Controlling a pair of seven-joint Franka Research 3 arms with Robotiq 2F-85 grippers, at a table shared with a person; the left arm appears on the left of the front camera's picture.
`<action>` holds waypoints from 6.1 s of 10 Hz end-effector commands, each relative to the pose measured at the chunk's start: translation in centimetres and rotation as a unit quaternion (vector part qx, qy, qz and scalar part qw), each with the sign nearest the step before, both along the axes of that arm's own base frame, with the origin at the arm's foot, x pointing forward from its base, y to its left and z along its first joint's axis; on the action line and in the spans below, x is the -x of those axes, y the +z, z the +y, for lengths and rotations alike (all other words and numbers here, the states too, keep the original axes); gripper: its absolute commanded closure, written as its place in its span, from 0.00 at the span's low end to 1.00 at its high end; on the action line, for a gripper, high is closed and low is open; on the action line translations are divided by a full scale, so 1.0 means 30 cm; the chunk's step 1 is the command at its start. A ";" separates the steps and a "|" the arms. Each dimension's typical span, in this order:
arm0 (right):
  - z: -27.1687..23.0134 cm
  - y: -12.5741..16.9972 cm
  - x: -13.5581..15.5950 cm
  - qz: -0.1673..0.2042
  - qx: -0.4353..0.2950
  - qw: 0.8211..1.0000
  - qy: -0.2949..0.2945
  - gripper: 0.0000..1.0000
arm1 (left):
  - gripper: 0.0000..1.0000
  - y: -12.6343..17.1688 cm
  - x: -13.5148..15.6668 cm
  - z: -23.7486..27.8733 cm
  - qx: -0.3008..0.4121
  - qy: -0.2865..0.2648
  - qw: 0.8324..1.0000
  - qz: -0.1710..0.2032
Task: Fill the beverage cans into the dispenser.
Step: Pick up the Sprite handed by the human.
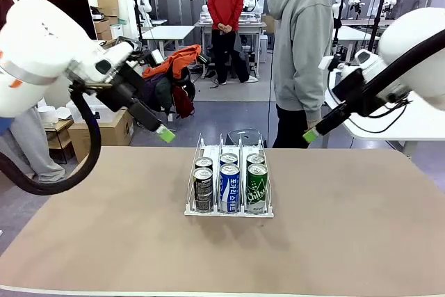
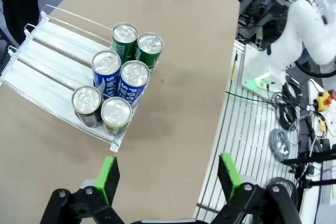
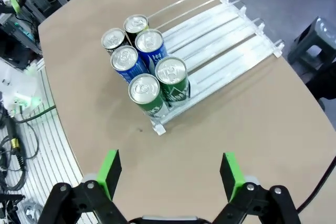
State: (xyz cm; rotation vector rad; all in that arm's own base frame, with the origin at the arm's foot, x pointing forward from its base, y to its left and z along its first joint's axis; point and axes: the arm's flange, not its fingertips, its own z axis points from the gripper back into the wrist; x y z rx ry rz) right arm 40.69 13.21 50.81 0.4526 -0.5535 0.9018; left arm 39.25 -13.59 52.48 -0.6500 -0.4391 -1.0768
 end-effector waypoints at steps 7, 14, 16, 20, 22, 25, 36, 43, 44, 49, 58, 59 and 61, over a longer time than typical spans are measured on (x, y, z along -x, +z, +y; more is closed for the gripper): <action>-0.112 0.053 -0.022 0.015 0.006 1.000 -0.008 0.00 | 0.00 0.044 -0.023 0.109 -0.011 0.000 1.000 -0.005; -0.149 0.290 -0.098 0.028 0.005 1.000 -0.008 0.00 | 0.00 0.259 -0.081 0.150 -0.027 -0.020 0.997 -0.071; -0.193 0.402 -0.127 0.002 0.001 1.000 -0.018 0.00 | 0.00 0.363 -0.093 0.170 -0.022 -0.003 0.995 -0.099; -0.285 0.656 -0.162 -0.027 0.006 0.999 -0.026 0.00 | 0.00 0.465 -0.085 0.160 -0.055 -0.005 0.989 -0.134; -0.306 0.739 -0.158 -0.042 0.022 0.998 -0.035 0.00 | 0.00 0.500 -0.080 0.178 -0.053 0.004 0.988 -0.147; -0.306 0.718 -0.142 -0.053 0.005 0.998 -0.024 0.00 | 0.00 0.504 -0.080 0.163 -0.046 0.003 0.989 -0.142; -0.285 0.799 -0.114 -0.066 -0.010 0.997 -0.033 0.00 | 0.00 0.702 -0.045 0.160 -0.035 0.005 0.981 -0.192; -0.256 0.821 -0.095 -0.051 0.013 0.998 -0.041 0.00 | 0.00 0.732 -0.045 0.145 -0.031 0.038 0.983 -0.178; -0.242 0.836 -0.077 -0.048 0.023 0.997 -0.047 0.00 | 0.00 0.747 -0.037 0.138 -0.031 0.046 0.983 -0.173; -0.234 0.862 -0.046 -0.072 0.043 0.995 -0.051 0.00 | 0.00 0.774 -0.034 0.119 -0.028 0.045 0.982 -0.181; -0.234 0.862 -0.046 -0.072 0.043 0.995 -0.051 0.00 | 0.00 0.774 -0.034 0.119 -0.028 0.045 0.982 -0.181; -0.234 0.862 -0.046 -0.072 0.043 0.995 -0.051 0.00 | 0.00 0.774 -0.034 0.119 -0.028 0.045 0.982 -0.181; -0.234 0.862 -0.046 -0.072 0.043 0.995 -0.051 0.00 | 0.00 0.774 -0.034 0.119 -0.028 0.045 0.982 -0.181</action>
